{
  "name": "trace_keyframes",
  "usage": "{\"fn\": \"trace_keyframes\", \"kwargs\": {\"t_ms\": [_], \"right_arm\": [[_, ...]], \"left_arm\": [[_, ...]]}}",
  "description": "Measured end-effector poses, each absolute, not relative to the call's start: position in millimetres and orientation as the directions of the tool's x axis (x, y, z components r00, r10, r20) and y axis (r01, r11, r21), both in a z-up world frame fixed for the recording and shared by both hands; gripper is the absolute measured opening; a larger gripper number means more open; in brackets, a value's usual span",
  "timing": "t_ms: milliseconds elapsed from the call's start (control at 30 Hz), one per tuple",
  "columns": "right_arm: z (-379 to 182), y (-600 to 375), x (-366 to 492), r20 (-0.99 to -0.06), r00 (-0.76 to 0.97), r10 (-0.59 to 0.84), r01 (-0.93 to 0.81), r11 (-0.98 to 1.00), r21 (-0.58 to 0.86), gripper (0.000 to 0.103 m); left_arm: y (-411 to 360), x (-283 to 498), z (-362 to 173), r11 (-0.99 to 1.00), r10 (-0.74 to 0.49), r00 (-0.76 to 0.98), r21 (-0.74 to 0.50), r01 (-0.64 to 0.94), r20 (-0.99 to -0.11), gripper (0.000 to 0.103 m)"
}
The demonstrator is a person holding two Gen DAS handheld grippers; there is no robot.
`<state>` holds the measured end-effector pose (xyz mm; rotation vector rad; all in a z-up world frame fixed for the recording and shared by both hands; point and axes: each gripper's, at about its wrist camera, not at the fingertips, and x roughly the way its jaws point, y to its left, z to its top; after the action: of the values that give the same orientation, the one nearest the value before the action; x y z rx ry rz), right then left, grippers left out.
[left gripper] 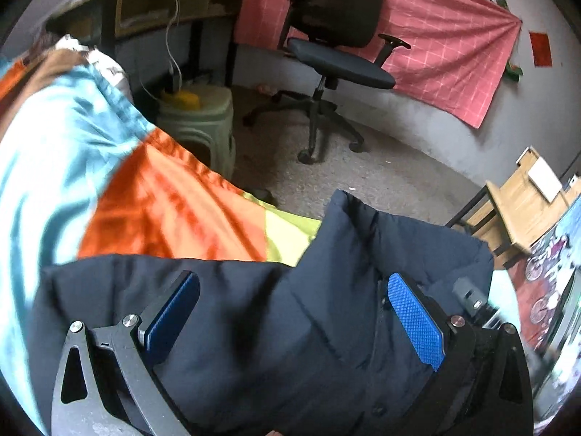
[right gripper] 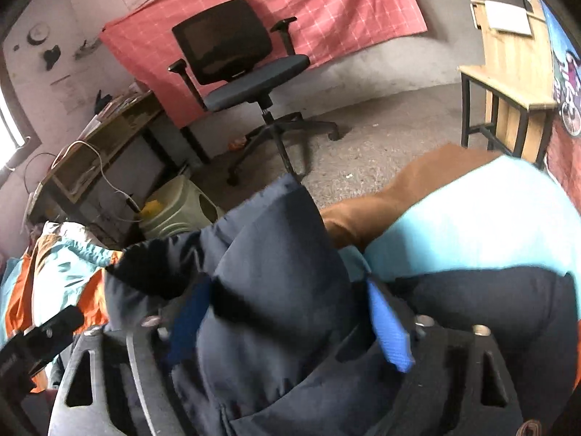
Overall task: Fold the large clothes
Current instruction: 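Grasp the jacket hem with both tools and lift it toward the collar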
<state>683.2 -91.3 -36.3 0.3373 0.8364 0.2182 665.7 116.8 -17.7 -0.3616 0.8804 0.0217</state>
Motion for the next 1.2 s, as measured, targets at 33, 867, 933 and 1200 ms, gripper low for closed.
{"fn": "trace_keyframes", "kwargs": {"t_ms": [33,867,933,1200], "right_arm": [[-42,-92,682,-0.686,0.660,0.307,-0.047,0.928,0.371,0.066],[49,-101,564,-0.599,0.668,0.442,-0.366,0.896,0.252,0.020],[59,-101,542,-0.570,0.684,0.455,-0.396,0.888,0.235,0.020],[84,-101,436,-0.468,0.741,0.482,-0.484,0.866,0.126,0.020]], "left_arm": [[115,670,-20,0.937,-0.129,0.635,-0.303,-0.173,-0.762,0.102],[121,554,66,0.919,-0.227,0.767,-0.394,-0.036,-0.600,0.006],[120,532,81,0.929,-0.230,0.770,-0.370,-0.007,-0.595,0.006],[124,440,102,0.928,-0.296,0.744,-0.364,0.076,-0.599,0.003]]}}
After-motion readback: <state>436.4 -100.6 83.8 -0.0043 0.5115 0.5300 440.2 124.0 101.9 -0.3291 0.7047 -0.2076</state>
